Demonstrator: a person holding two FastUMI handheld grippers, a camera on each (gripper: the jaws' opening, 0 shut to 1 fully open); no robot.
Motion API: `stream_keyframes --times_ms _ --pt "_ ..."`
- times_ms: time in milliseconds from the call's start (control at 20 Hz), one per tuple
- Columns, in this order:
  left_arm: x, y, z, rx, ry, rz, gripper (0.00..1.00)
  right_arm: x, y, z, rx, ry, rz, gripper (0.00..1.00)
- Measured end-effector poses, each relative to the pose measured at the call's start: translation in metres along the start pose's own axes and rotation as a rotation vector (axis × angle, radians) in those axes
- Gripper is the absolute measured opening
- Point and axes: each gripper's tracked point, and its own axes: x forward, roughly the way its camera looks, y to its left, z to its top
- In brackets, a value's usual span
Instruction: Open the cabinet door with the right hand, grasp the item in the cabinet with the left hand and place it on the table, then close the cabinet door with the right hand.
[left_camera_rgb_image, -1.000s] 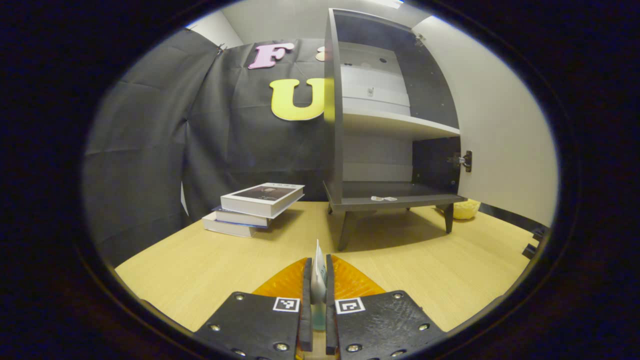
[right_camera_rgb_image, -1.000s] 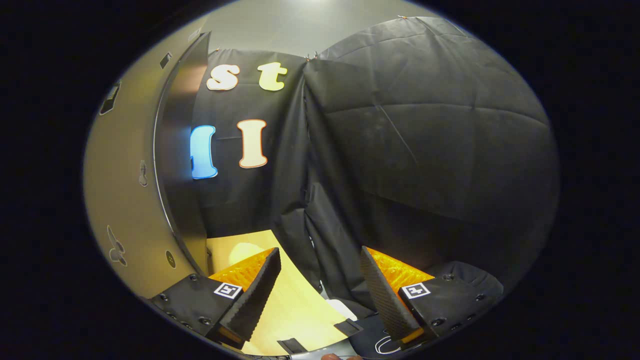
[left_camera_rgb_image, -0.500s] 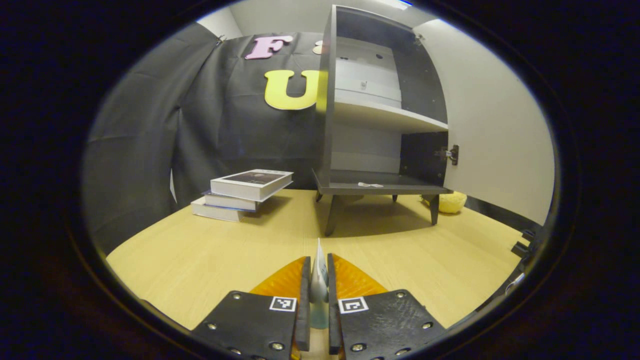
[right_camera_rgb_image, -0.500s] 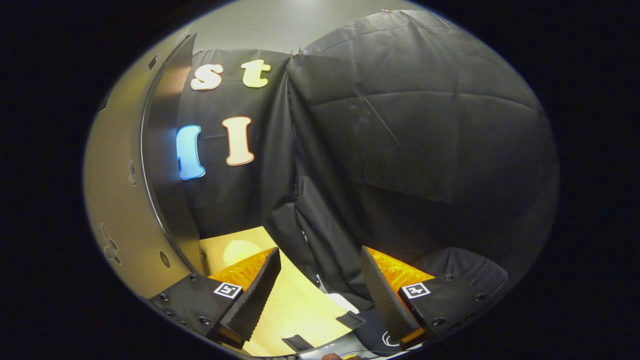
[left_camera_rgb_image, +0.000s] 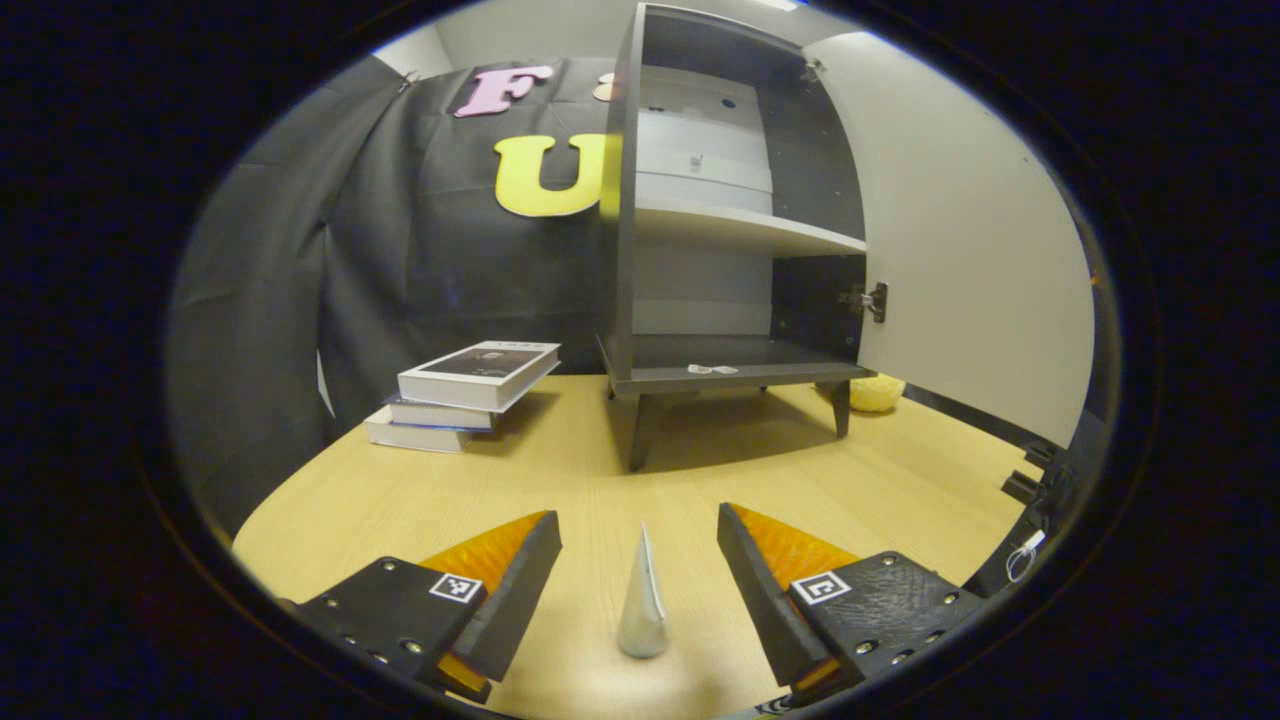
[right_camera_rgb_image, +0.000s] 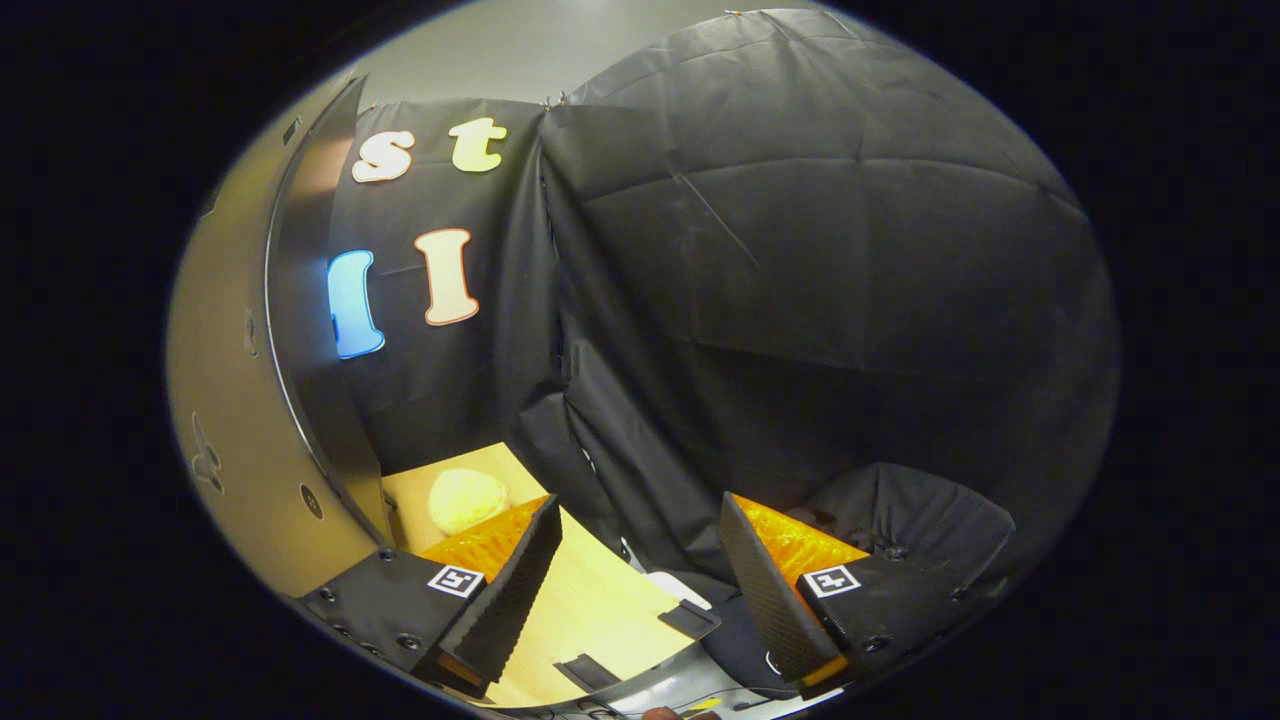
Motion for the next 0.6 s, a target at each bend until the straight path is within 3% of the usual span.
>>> stream_keyframes --times_ms 300,350,400,500,600 --pt "-0.037 -0.003 0.095 0.014 -0.064 0.066 0.94 0.017 -0.015 0.002 0.064 -0.012 0.002 0.98" --pt "-0.047 -0.004 0.114 -0.001 -0.078 0.093 0.96 0.017 -0.016 0.006 0.072 -0.032 0.011 0.93" --pt "-0.057 -0.008 0.135 -0.014 -0.103 0.111 0.94 0.018 -0.015 0.015 0.077 -0.065 0.021 0.98" --pt "-0.074 -0.024 0.171 -0.032 -0.138 0.129 0.96 0.014 -0.014 0.017 0.080 -0.100 0.037 0.92" --pt "-0.093 -0.040 0.200 -0.047 -0.156 0.138 0.96 0.010 -0.007 0.022 0.085 -0.110 0.084 0.93"
